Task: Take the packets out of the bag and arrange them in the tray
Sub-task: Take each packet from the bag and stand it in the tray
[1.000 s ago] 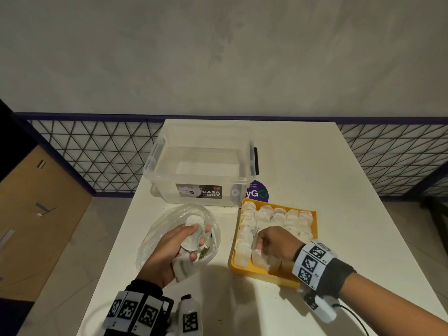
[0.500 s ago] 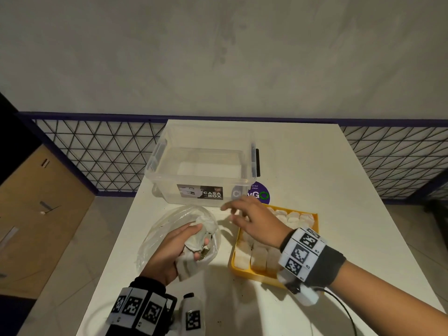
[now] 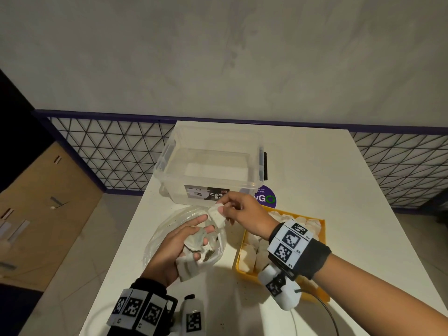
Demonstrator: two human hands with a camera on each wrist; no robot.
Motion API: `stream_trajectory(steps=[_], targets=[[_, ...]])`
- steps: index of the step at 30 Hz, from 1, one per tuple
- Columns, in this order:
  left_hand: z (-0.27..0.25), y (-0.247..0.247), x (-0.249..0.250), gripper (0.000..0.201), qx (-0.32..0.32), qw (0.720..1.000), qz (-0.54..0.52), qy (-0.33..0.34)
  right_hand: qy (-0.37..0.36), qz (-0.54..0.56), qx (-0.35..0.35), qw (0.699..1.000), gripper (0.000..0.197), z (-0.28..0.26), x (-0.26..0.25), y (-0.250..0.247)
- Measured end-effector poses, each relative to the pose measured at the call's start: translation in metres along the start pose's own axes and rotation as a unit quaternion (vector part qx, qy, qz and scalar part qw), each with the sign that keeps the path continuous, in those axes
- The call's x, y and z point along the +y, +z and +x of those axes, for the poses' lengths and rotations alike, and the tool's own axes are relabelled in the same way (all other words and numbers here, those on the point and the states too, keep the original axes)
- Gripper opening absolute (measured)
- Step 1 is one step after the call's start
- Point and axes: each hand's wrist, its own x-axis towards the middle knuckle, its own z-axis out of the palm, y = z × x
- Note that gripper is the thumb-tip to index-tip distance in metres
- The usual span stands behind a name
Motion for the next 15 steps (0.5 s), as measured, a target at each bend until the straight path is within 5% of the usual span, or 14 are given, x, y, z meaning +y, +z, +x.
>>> stream_trajectory(steps=[7,15], targets=[[0.000,0.008,-0.001,0.026,-0.001,1.000,-0.001,0.005,-0.035,-0.060,0.010,0.998,0.012,0.000,-0.002,-0.002],[-0.002,0.011,-0.001,0.028,-0.017,1.000,0.021,0.016,0.014,0.015,-0.061,0.998,0.011,-0.006,-0.008,-0.020]])
